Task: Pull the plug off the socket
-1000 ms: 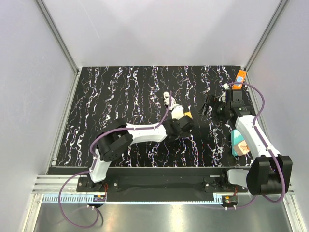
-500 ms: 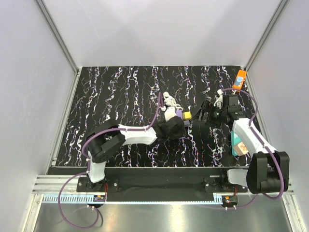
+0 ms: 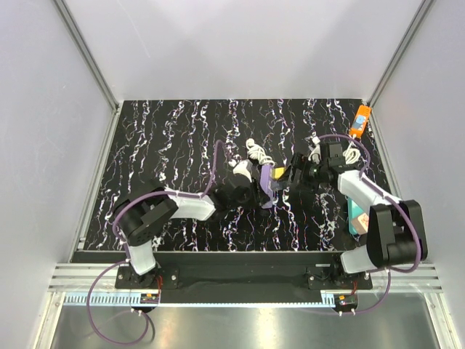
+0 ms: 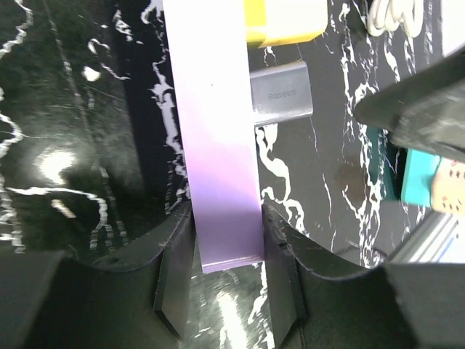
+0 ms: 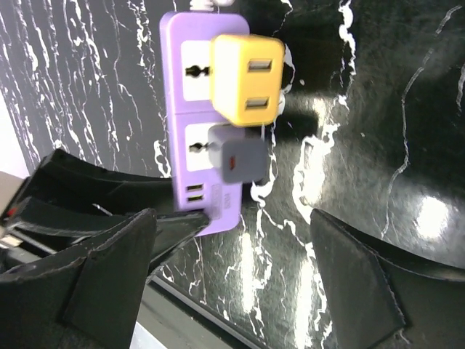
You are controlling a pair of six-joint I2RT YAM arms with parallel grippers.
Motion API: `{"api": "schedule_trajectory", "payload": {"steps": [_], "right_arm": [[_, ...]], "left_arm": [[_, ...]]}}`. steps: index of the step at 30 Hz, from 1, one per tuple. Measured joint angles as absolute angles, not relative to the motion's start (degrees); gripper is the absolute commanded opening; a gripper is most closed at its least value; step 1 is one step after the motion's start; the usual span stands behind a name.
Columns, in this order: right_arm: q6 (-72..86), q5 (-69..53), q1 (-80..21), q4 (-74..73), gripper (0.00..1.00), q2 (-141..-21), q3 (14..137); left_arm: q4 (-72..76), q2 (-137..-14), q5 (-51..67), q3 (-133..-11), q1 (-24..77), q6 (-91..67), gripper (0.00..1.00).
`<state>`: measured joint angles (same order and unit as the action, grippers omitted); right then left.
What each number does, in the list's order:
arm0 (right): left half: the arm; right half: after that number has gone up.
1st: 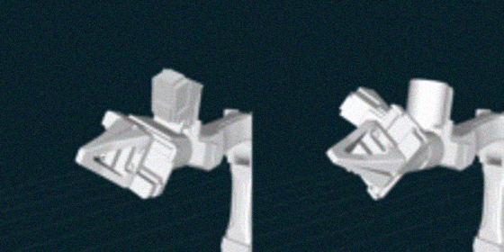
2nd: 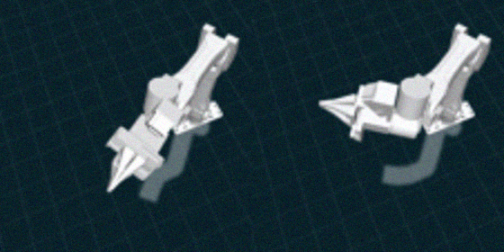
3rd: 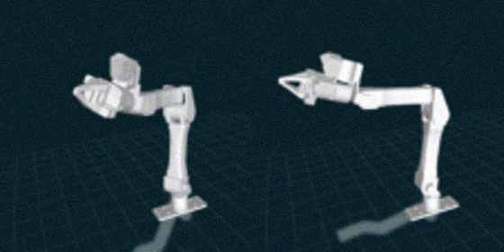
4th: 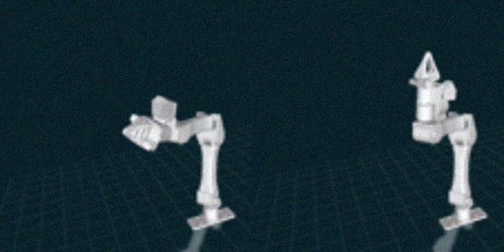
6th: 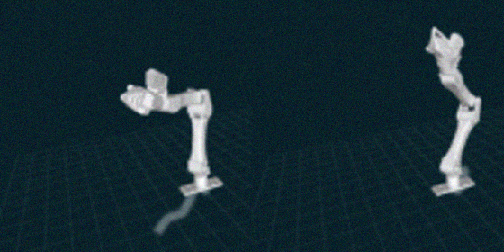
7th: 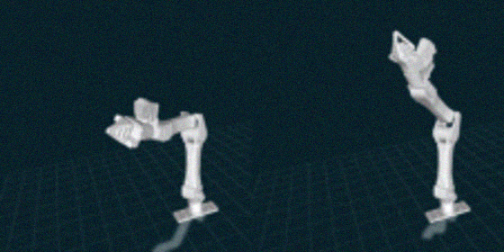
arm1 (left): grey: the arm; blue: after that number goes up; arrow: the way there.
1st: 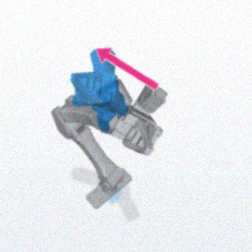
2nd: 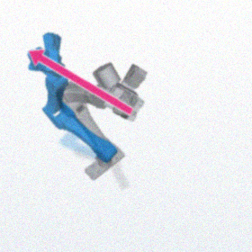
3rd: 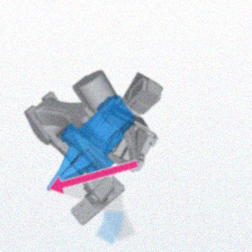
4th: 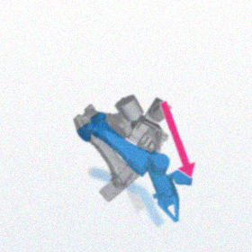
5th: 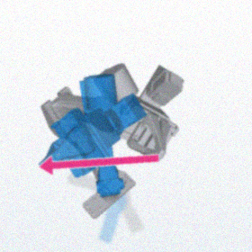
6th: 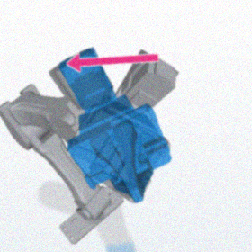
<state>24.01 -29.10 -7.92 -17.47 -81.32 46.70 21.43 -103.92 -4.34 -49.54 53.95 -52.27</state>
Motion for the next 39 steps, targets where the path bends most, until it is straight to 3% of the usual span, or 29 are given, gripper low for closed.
{"api": "schedule_trajectory", "payload": {"steps": [6,14,28,39], "right_arm": [[24.4,-27.7,-9.8,-16.8,0.94,-86.8,50.8],[24.6,-25.3,-10.4,-15.8,0.94,-89.3,55.2],[29.5,-20.7,-10.4,-13.2,0.93,-87.8,49.2],[34.4,-22.2,-10.4,-6.1,0.8,-87.7,45.3]], "left_arm": [[27.5,-102.3,3.2,-44.4,49.3,-50.4,0.0],[23.7,-105.1,6.1,-49.9,48.1,-46.4,0.0],[27.3,-107.9,10.2,-51.0,46.0,-46.5,0.0],[27.3,-107.9,9.8,-51.0,46.0,-47.0,0.0]]}}
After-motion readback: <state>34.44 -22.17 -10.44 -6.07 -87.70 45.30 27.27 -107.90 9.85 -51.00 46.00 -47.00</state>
